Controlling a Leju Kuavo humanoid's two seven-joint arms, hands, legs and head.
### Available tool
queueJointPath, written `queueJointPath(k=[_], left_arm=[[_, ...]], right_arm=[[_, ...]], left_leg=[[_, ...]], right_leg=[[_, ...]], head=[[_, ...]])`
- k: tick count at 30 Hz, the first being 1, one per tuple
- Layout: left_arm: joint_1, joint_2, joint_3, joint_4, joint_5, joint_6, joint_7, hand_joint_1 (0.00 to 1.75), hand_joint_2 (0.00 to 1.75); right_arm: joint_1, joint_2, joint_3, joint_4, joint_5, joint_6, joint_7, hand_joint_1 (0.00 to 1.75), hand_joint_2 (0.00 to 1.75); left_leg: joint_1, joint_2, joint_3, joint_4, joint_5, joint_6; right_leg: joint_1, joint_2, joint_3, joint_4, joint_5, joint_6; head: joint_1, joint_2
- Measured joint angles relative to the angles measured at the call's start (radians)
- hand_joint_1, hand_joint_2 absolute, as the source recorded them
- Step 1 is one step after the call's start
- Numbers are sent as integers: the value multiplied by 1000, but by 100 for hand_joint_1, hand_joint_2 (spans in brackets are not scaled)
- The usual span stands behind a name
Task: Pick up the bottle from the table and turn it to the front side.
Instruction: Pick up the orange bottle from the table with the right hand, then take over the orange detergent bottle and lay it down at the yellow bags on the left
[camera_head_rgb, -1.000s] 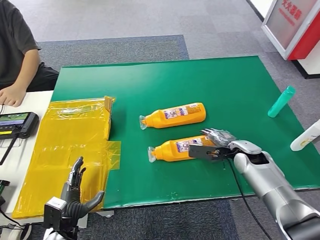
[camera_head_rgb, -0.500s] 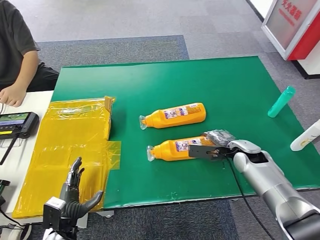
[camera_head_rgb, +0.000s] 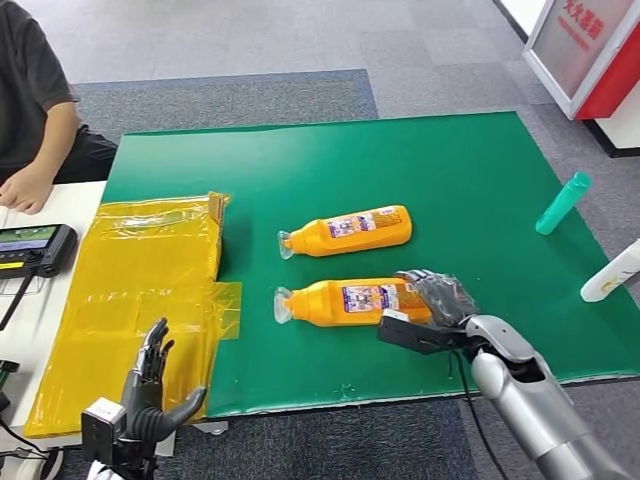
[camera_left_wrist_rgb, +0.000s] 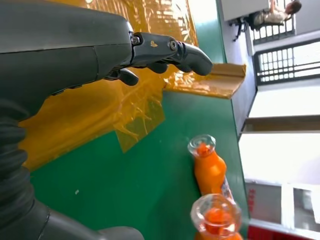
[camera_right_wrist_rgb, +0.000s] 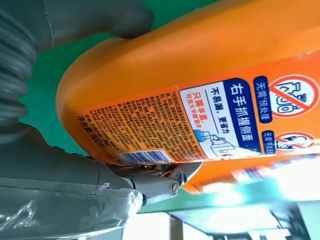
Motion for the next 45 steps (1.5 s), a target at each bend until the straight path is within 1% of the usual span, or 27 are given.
queueJointPath(k=[3, 5, 11, 16, 19, 25, 29, 45], left_arm=[[0, 0, -2, 0, 45, -78, -1, 0, 175], [-8, -1, -10, 0, 90, -130, -2, 0, 175], [-47, 0, -55, 6, 181, -219, -2, 0, 175], [-67, 9, -99, 11, 246, -295, -2, 0, 175], [-84, 16, -128, 15, 263, -310, -2, 0, 175], [-104, 26, -166, 17, 299, -348, -2, 0, 175], [-112, 32, -182, 17, 306, -356, -2, 0, 175], [-129, 57, -245, 17, 264, -372, -2, 0, 175]], right_arm=[[78, 58, -39, -38, -14, -65, -72, 175, 175], [104, 96, -50, -56, -29, -93, -104, 175, 175], [121, 187, -73, -93, -100, -111, -172, 175, 175], [141, 245, -82, -94, -146, -126, -242, 175, 175], [153, 273, -81, -91, -161, -132, -278, 175, 175], [176, 303, -80, -75, -188, -127, -319, 175, 175], [187, 317, -75, -56, -194, -120, -335, 175, 175], [186, 357, -21, 20, -162, -119, -351, 175, 175]], left_leg=[[0, 0, 0, 0, 0, -1], [0, 0, 0, 0, 0, -1], [0, 0, 0, 0, 0, -1], [0, 0, 0, 0, 0, 0], [0, 0, 0, 0, 0, -1], [0, 0, 0, 0, 0, -1], [0, 0, 0, 0, 0, -1], [0, 0, 0, 0, 0, -1]], right_leg=[[0, 0, -1, 0, 0, -1], [0, 0, -1, 0, 0, -1], [0, 0, -1, 0, -1, -1], [0, 0, -1, 0, 0, -1], [0, 0, -1, 0, 0, -1], [0, 0, -1, 0, -1, -1], [0, 0, -1, 0, -1, -1], [0, 0, -1, 0, -1, -1]], head=[[0, 0], [0, 0], [0, 0], [0, 0], [0, 0], [0, 0], [0, 0], [0, 0]])
